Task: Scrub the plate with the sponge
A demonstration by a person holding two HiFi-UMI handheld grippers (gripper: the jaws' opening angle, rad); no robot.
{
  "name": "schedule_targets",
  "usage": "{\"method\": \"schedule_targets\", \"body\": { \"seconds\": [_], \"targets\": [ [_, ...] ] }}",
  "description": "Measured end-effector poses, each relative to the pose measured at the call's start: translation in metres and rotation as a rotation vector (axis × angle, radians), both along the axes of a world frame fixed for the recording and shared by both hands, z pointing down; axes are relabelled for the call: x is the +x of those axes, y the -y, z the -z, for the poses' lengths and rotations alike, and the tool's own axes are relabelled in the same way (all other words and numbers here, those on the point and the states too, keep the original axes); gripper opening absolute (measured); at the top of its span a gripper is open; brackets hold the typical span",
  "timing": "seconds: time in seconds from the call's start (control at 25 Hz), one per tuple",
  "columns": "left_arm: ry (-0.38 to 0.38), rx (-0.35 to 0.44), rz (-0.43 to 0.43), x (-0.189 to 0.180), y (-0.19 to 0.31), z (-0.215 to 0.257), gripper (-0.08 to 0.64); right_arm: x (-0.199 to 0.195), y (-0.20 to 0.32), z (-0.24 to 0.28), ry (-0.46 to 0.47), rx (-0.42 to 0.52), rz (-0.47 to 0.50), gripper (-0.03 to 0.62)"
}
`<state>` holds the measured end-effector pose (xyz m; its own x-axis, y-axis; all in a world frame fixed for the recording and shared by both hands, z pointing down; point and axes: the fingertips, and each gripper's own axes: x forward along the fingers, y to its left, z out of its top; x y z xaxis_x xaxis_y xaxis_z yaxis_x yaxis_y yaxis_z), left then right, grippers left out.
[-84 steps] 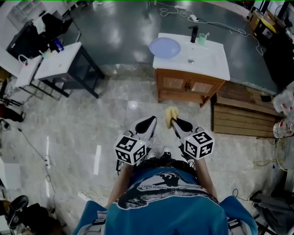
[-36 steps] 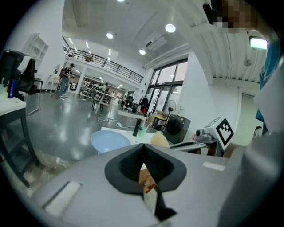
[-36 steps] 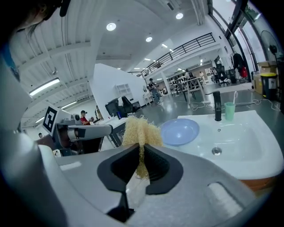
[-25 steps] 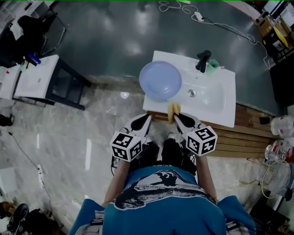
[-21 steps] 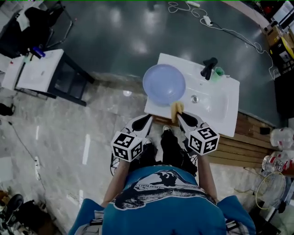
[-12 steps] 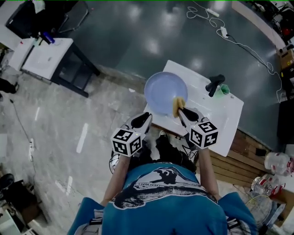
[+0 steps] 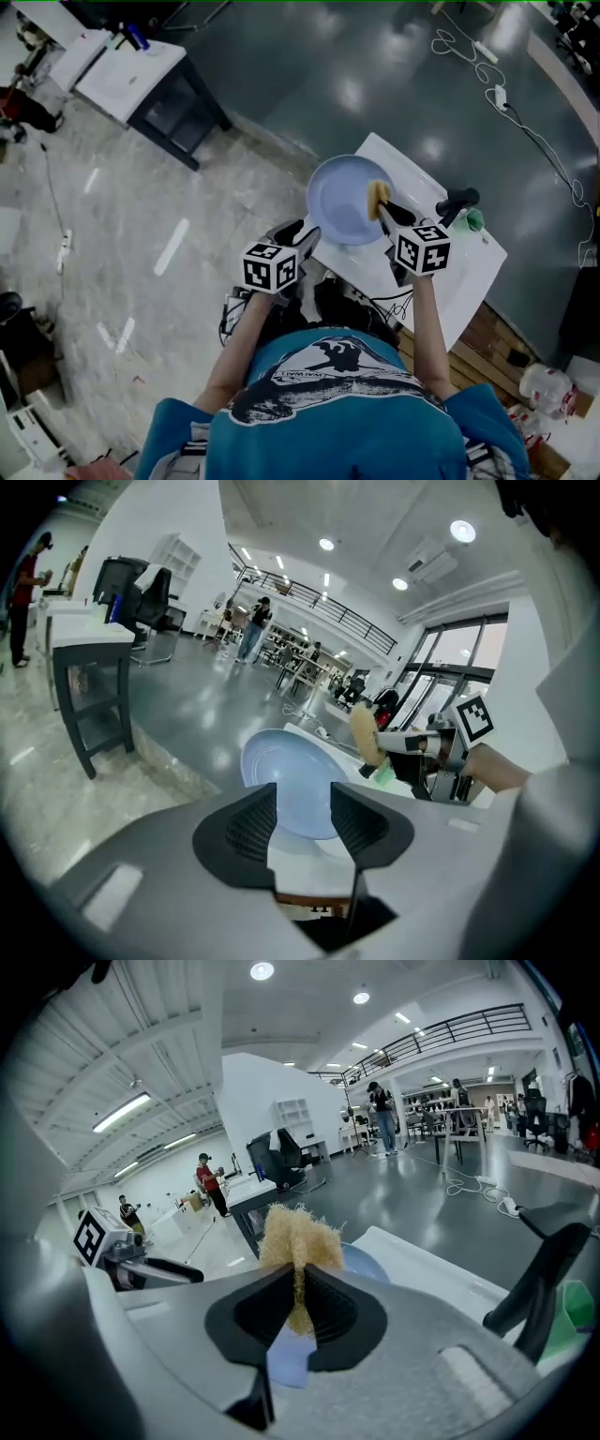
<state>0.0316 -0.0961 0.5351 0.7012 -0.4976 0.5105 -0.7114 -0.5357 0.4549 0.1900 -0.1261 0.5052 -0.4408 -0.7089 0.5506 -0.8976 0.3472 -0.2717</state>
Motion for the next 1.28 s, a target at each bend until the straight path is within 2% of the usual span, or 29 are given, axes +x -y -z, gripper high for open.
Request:
{"method": "schedule_targets", "body": {
  "seconds": [0.24,0.48,0.56,0.64,0.8,0.96,1.04,1.16,1.28],
  "targets": [
    [0.043,-0.123,0.04,0.001,0.01,-0.043,0.23,0.008,0.052,-0.038,-0.037,-0.057,-0.016,0.032],
    [-0.058,-0.271,0.15,0.0,0.025,-0.075,0.224,0.011,0.088,-0.076,-0.098,-0.125,-0.019,0.032],
    [-0.075,-0.309,0.183,0.0,0.03,-0.084,0.168,0.013,0.095,-0.088,-0.128,-0.152,-0.025,0.032],
    [-0.076,-0.333,0.191,0.0,0.032,-0.09,0.162,0.011,0.101,-0.099,-0.147,-0.176,-0.032,0.032],
    [-0.048,-0.351,0.16,0.004,0.033,-0.1,0.172,0.009,0.108,-0.11,-0.215,-0.197,-0.035,0.032],
    [-0.055,-0.337,0.113,0.01,0.035,-0.097,0.113,0.004,0.111,-0.118,-0.29,-0.205,-0.019,0.034],
    [-0.023,-0.316,0.083,0.011,0.034,-0.096,0.122,-0.002,0.111,-0.121,-0.304,-0.21,-0.007,0.034],
    [0.015,-0.289,0.053,0.011,0.033,-0.096,0.129,-0.015,0.11,-0.123,-0.351,-0.203,0.035,0.034],
    [0.02,-0.288,0.056,0.01,0.033,-0.095,0.13,-0.036,0.108,-0.124,-0.364,-0.197,0.1,0.034]
  ]
}}
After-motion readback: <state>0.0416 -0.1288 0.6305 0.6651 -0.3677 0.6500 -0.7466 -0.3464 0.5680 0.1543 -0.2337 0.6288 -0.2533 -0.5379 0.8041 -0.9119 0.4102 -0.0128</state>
